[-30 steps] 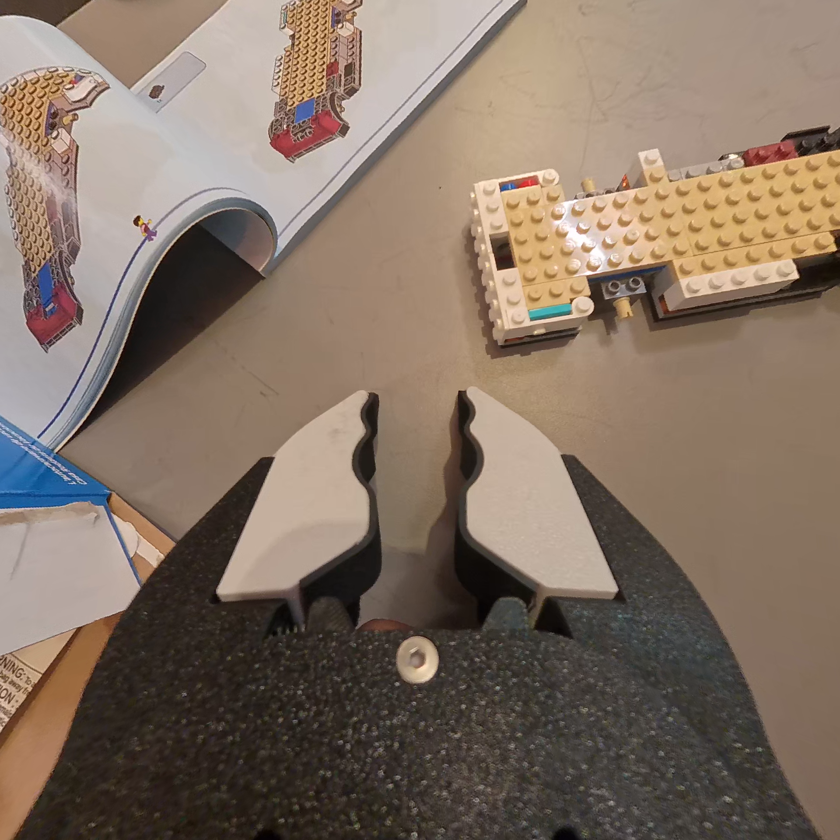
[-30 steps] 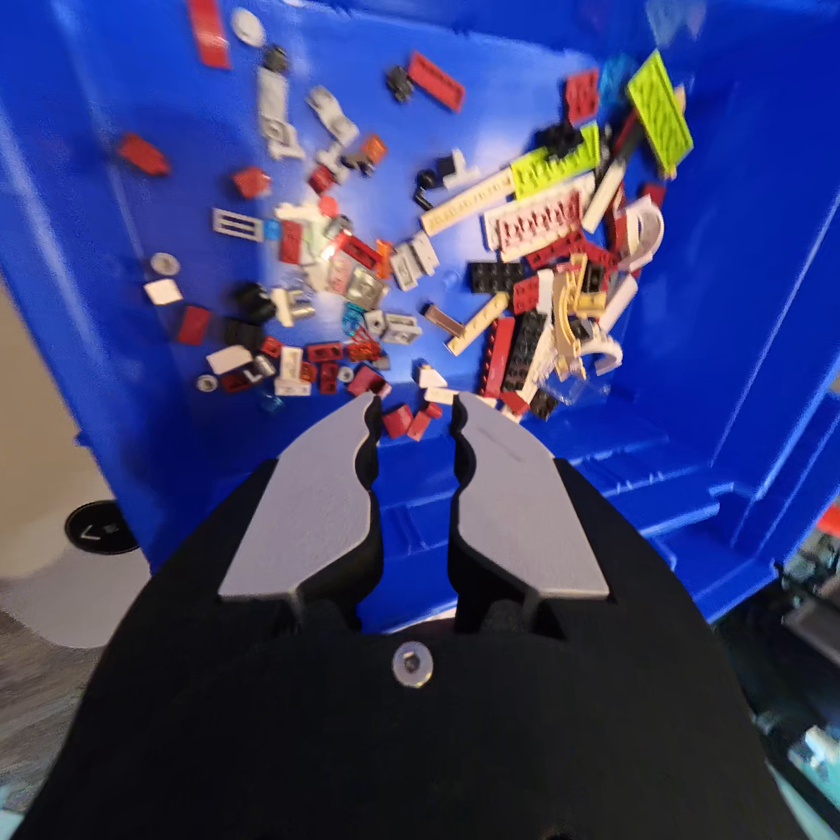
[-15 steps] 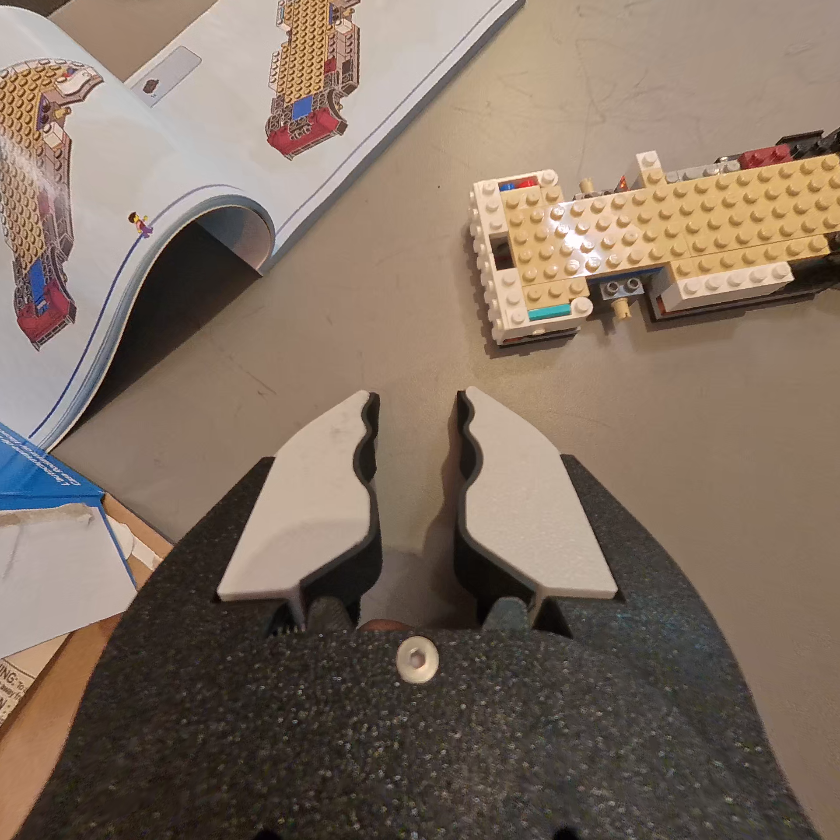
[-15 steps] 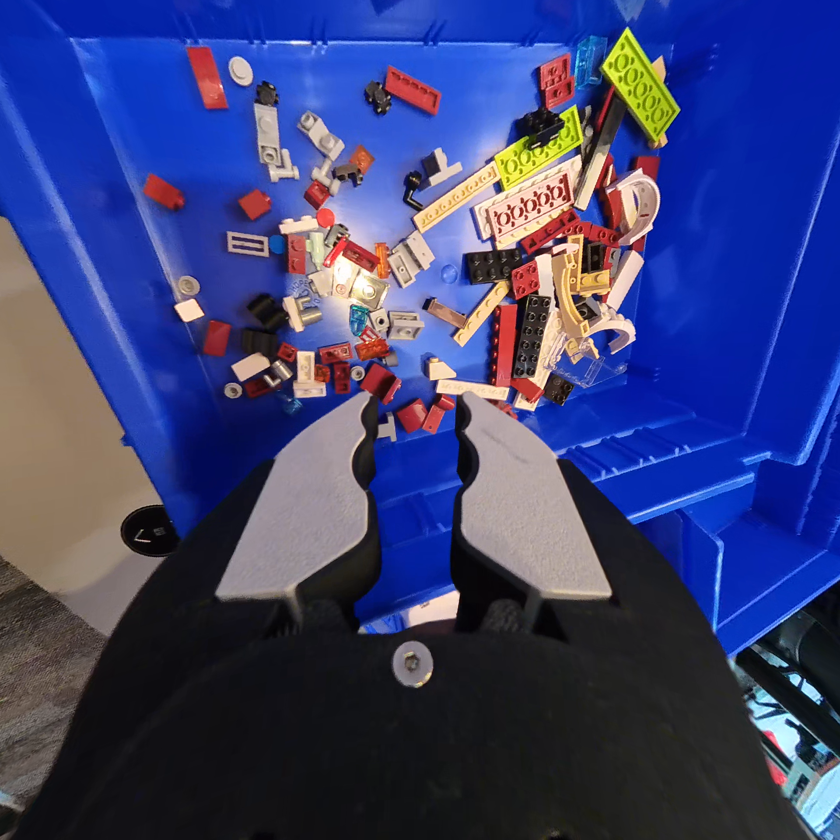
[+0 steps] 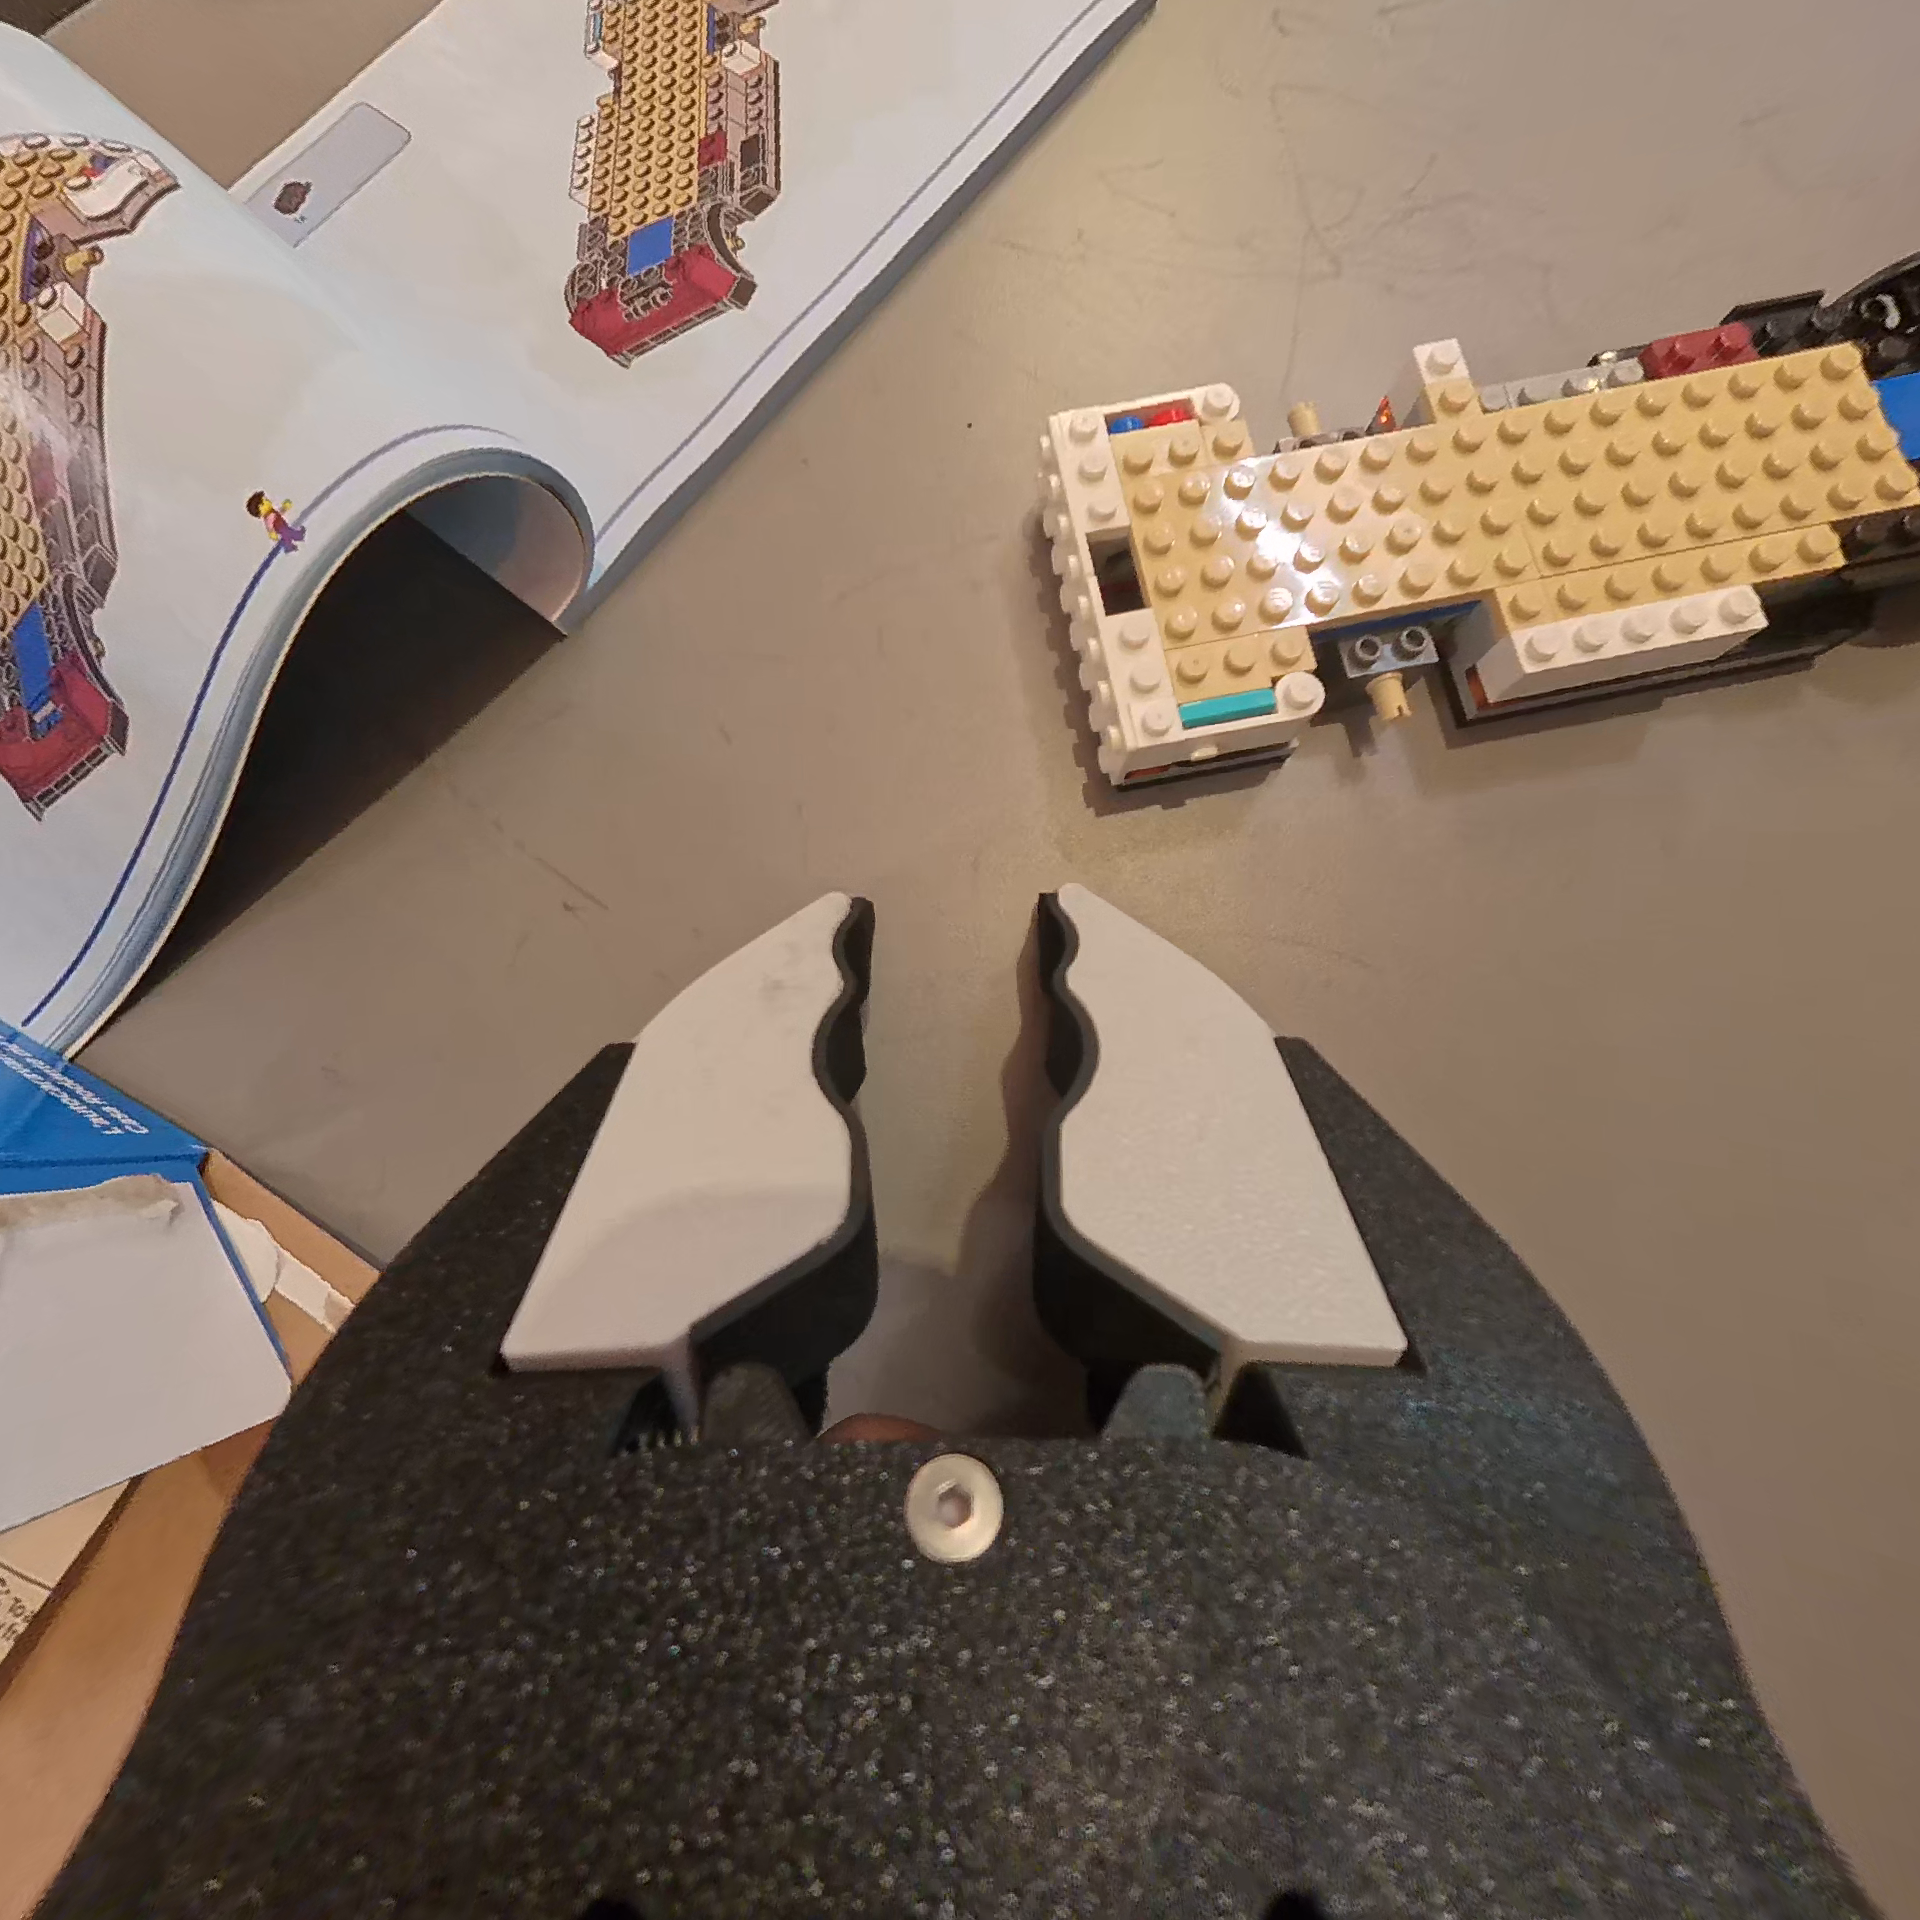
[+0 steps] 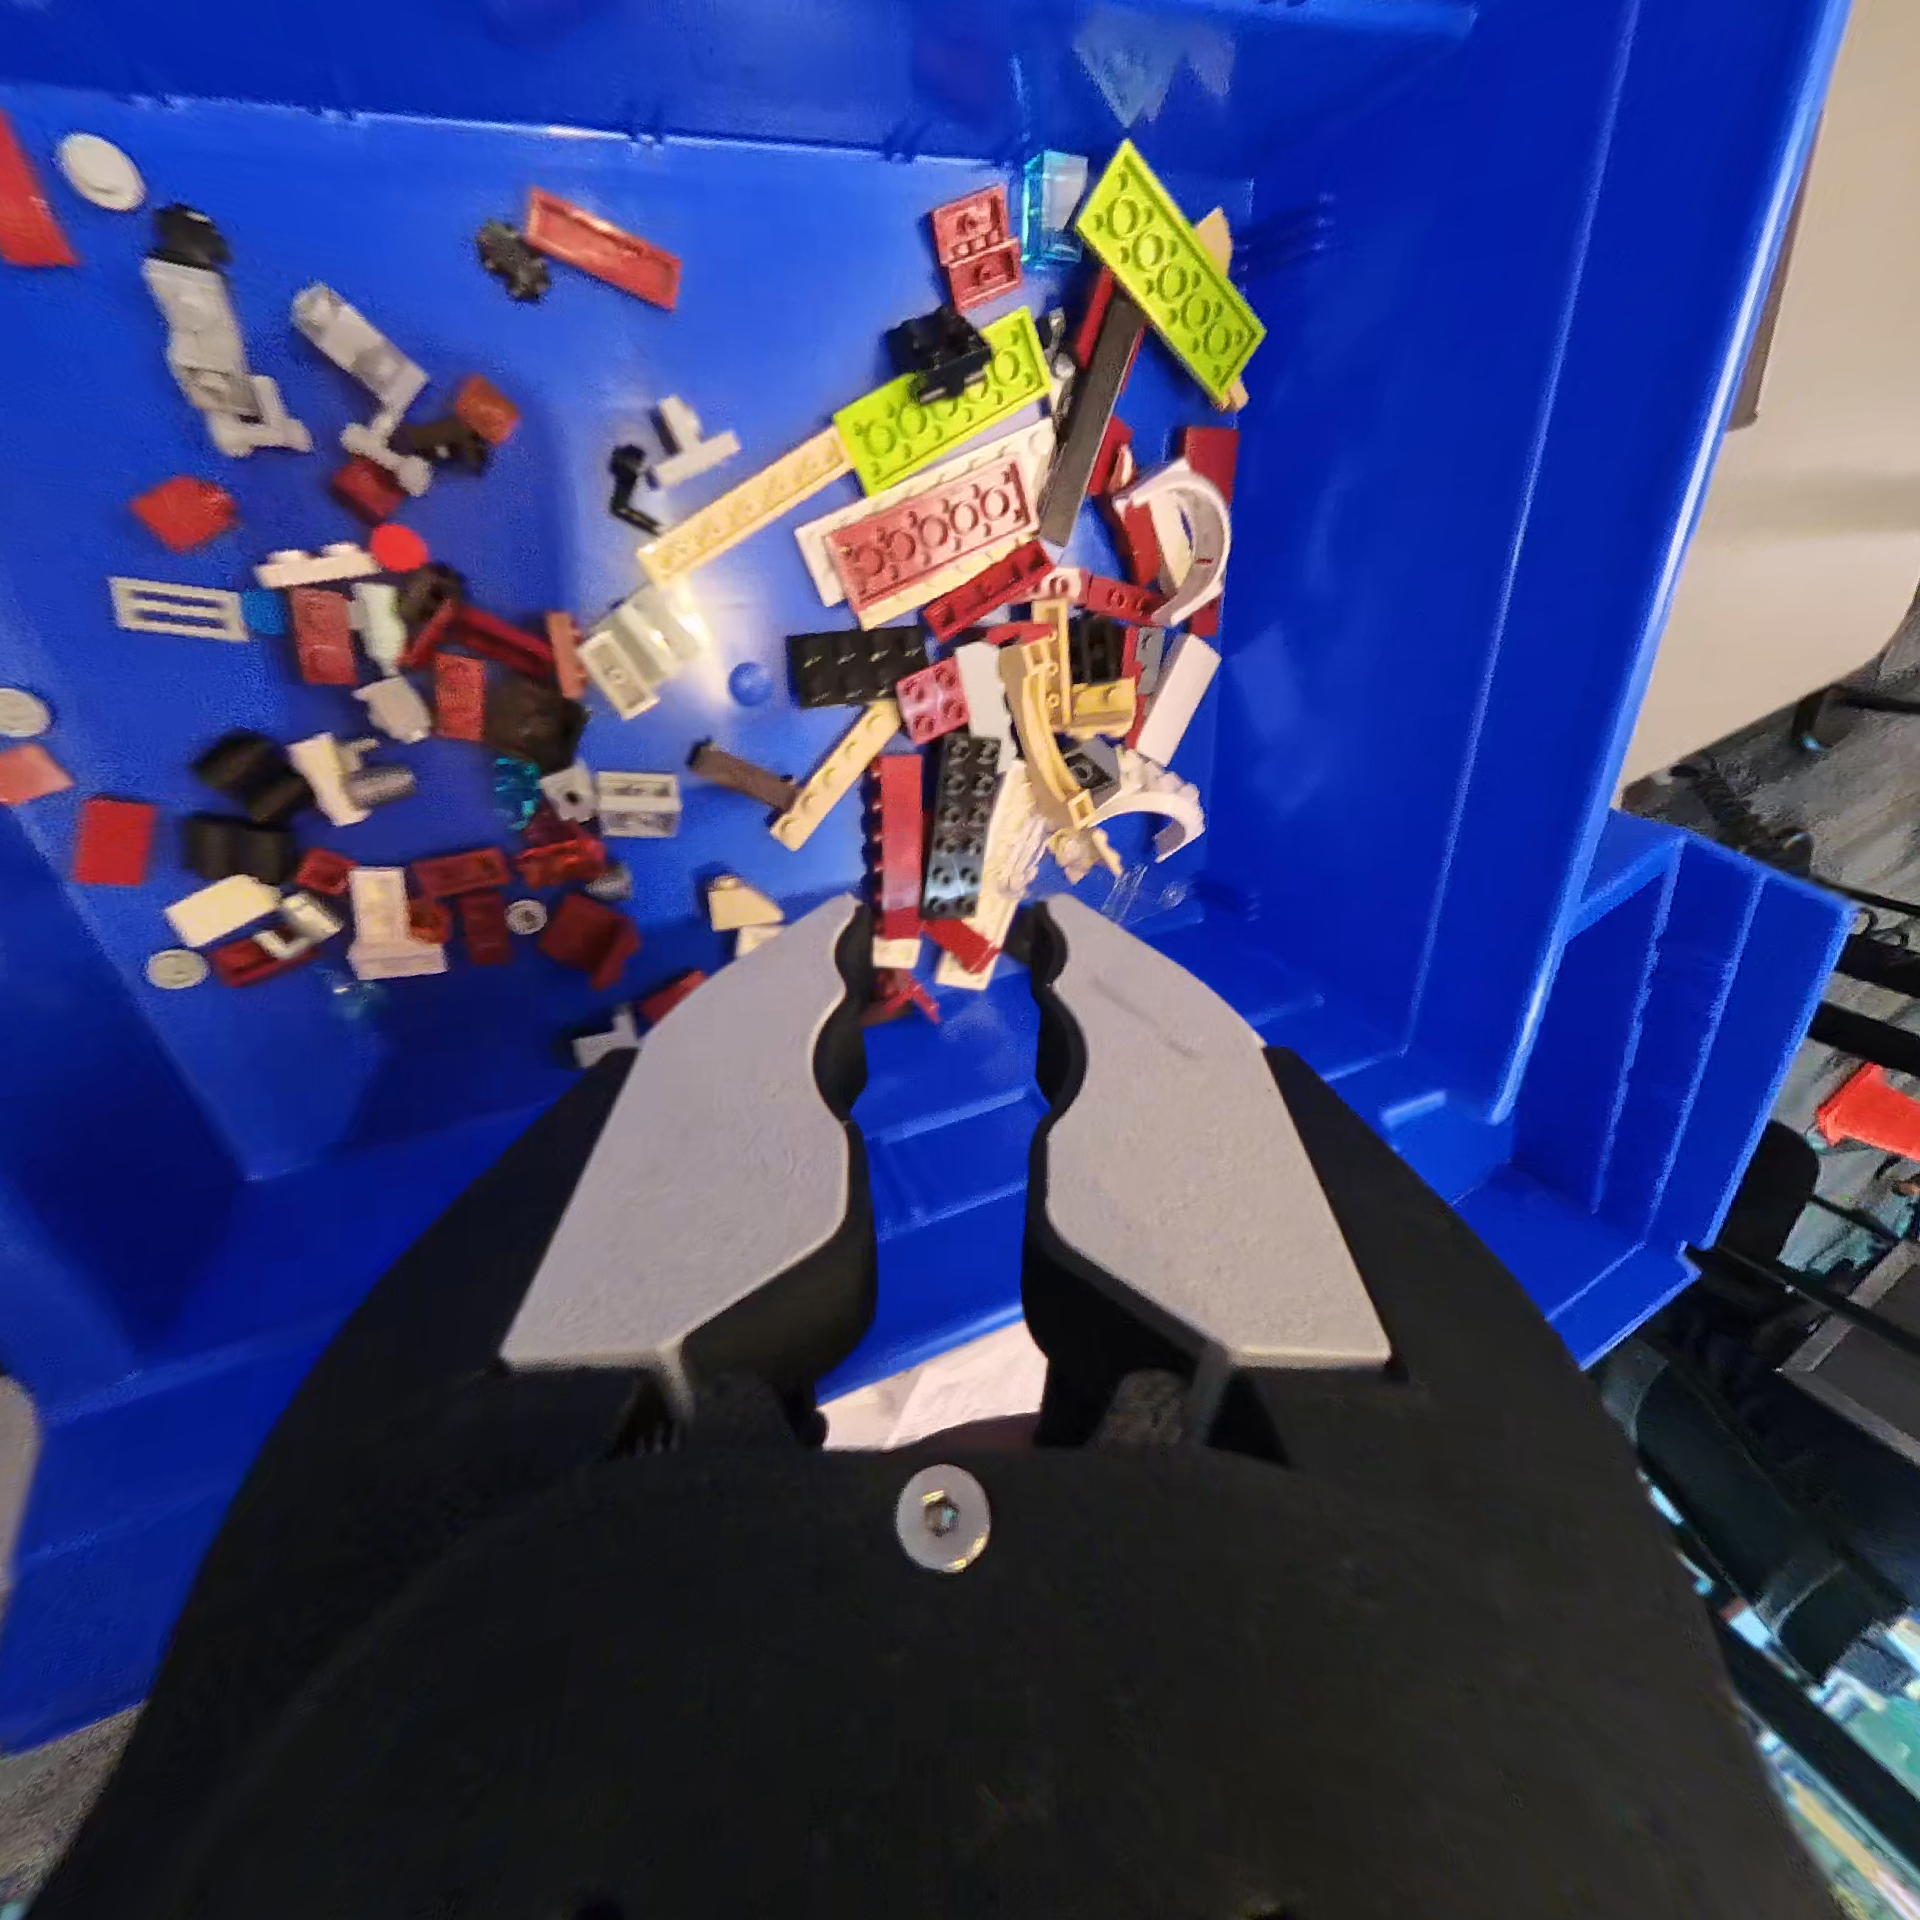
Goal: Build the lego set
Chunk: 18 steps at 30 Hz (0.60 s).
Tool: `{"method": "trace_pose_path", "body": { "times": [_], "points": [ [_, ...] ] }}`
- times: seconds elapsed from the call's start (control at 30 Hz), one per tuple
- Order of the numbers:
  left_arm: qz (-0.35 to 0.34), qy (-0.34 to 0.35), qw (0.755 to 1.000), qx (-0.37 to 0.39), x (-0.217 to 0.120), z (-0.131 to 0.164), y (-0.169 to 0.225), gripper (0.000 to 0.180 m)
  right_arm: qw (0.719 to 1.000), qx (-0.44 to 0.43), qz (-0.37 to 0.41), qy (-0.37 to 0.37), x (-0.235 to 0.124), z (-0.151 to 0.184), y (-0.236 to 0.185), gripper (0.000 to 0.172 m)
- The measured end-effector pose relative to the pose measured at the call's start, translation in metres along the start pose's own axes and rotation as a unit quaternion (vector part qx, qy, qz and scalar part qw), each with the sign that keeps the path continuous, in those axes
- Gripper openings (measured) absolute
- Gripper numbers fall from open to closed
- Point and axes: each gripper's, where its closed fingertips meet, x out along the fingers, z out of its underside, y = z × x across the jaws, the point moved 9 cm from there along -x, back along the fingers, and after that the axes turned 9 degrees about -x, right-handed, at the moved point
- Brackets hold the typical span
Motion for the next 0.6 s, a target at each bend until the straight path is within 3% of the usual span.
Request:
{"method": "trace_pose_path", "body": {
  "times": [0.4,0.6],
  "points": [
    [0.006,-0.001,1.000,-0.001,0.000,0.000,0.000,0.031,0.998,-0.042,-0.039,-0.005,0.053,-0.022,0.053,0.019],
    [0.006,-0.001,1.000,-0.001,0.000,0.000,0.000,0.031,0.996,-0.046,-0.044,-0.063,0.051,-0.008,0.062,0.016]
  ]
}}
